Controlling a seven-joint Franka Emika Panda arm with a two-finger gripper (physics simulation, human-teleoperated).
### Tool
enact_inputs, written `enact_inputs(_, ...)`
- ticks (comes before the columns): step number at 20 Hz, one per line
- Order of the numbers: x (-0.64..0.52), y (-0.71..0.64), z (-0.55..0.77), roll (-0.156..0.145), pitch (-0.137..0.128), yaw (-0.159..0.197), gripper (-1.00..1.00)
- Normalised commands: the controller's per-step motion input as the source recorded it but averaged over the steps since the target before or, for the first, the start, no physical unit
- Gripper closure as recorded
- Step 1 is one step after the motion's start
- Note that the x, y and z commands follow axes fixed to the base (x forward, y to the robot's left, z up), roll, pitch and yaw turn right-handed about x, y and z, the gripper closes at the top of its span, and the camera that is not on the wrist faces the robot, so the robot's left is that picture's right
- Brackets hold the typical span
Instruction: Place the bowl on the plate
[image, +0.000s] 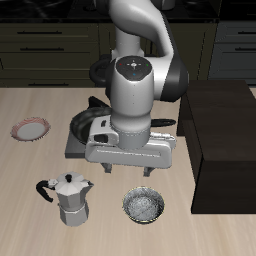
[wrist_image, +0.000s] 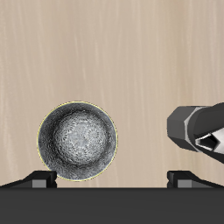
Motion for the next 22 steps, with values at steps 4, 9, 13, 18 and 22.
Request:
enact_inputs(4,0.03,0.07,-0.09,0.006,-0.003,0.026,-1.00)
enact_inputs(9,0.04,0.02,-0.15,-0.002,0.020,-0.001,-1.00)
enact_inputs(13,0.01,0.02,-0.10,0.004,0.017,-0.004,-1.00)
enact_inputs(18,0.03,-0.03,-0.05,-0.004,0.000,-0.002,-1.00)
enact_inputs(22,-0.01,0.06,-0.22,-0.005,0.021,0.003,-1.00)
